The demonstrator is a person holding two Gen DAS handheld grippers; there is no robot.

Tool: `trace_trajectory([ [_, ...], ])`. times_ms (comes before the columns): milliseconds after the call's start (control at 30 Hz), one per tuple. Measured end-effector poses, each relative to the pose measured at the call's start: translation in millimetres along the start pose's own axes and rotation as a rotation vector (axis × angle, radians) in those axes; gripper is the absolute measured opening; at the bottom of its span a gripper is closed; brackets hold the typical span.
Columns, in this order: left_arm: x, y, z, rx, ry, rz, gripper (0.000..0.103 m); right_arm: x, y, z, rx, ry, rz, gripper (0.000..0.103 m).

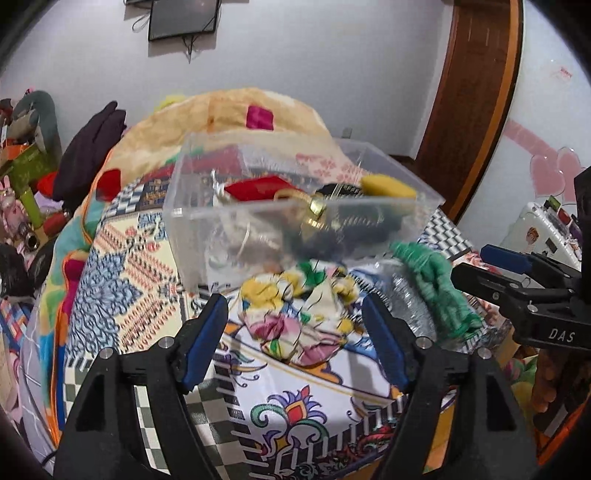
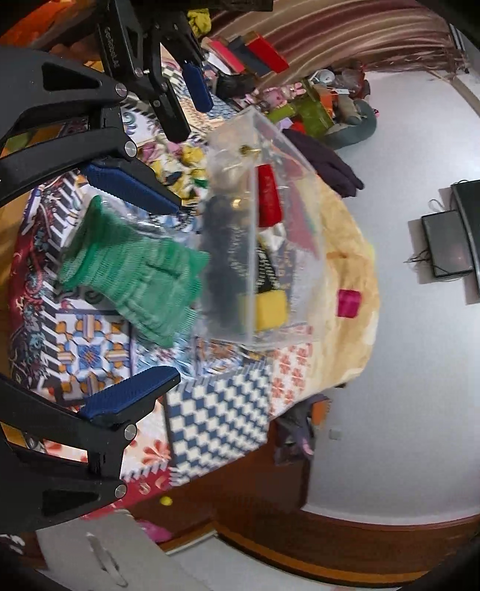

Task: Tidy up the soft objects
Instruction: 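Grasp the floral scarf with the left tool while the right tool grasps the green glove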

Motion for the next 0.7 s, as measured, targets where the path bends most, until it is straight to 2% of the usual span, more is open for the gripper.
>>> trace_trajectory([
  [67,-4.1,0.7,5.8,0.000,0.015,-0.005,0.075,-4.0,0.3,6.4,-0.002,0.019,-0.008,0.080],
  [133,-8.1,-0.1,12.1,-0.009,0.035,-0.007,0.074,-6.3,2.3,12.3,-0.002,0.039,-0.022,0.070],
  [200,-11.9,-1.0,17.2,-0.013,0.054,-0.007,0.073,-8.5,4.1,16.6,-0.002,0.054,-0.034,0.065],
  [367,-15.8,-3.5,24.9,-0.013,0.080,0.012,0.060,-11.7,10.9,22.8,-0.002,0.074,-0.058,0.056],
  [500,-19.1,-3.1,29.4,0.002,0.090,0.019,0.048,-11.7,10.7,23.7,-0.008,0.072,-0.064,0.038],
  [600,-19.3,-2.1,28.7,0.011,0.088,0.024,0.036,-8.9,9.0,22.5,-0.029,0.065,-0.079,0.026],
  [700,-18.7,-3.7,29.2,0.008,0.085,0.029,0.025,-8.7,9.5,21.6,-0.027,0.061,-0.083,0.021],
])
Point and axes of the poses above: each gripper's, at about its wrist camera, not at the fingertips, and x roughly against the way its jaws point, y to its left, z to its underside, the point moved 10 cm from there along -x, roughly the way its jaws point, and after that the axes turned 11 degrees about -y, right-handed, at the moved point
